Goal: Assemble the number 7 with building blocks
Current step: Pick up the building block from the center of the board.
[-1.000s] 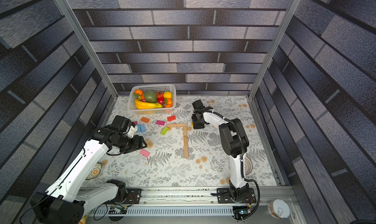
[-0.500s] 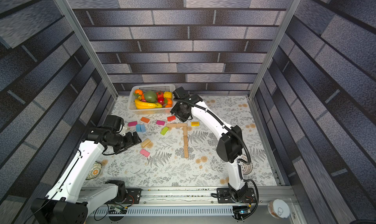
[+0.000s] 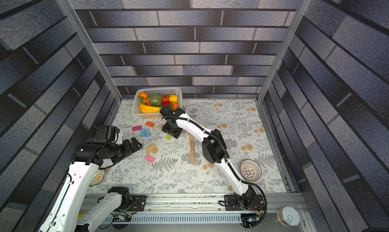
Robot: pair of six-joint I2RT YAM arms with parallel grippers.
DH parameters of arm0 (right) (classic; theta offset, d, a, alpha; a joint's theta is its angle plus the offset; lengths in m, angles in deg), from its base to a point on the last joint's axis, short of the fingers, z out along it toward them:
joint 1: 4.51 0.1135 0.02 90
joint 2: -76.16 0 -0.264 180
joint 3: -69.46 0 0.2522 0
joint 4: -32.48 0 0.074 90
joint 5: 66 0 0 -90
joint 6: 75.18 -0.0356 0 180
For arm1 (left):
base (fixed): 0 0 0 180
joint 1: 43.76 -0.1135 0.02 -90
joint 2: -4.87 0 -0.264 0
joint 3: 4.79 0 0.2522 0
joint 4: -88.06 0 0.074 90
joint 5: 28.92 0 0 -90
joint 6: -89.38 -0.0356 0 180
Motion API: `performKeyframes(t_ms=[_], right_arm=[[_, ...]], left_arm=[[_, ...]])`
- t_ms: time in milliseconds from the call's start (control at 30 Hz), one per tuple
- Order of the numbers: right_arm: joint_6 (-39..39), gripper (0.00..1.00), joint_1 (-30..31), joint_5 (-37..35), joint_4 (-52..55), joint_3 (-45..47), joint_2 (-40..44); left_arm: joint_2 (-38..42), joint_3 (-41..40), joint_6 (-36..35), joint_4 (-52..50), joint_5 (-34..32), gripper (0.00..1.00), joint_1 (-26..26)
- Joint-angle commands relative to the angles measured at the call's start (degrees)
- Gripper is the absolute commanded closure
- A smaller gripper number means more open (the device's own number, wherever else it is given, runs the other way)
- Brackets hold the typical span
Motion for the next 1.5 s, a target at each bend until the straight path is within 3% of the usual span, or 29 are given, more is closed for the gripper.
performKeyframes(t_ms=[0, 733, 1100, 1267, 1467], right_arm=[[-2.35, 0.34, 0.31, -1.64, 3.02, -1.63, -2.47], [-2.72, 0.38, 0.53, -0.19, 0.07, -8.05, -11.1], [-3.14, 0.58, 1.03, 2.5, -0.55, -8.36, -11.75], [-3.6, 0.67, 4.18, 4.06, -1.43, -1.29, -6.34], [-1.05, 0.68, 7.01, 4.01, -3.35, 13.42, 4.82]], left_arm=[[1.08, -1.21, 0.83, -2.33, 0.1, 0.0, -0.39], [1.37, -3.82, 0.39, -1.98, 0.67, 0.0, 2.91], [1.63, -4.96, 0.11, -1.47, 0.82, 0.0, 4.08], [1.98, -6.25, 0.41, -0.49, 1.16, 0.0, 4.27], [2.4, -6.94, 1.0, 0.53, 1.51, 0.0, 3.73]])
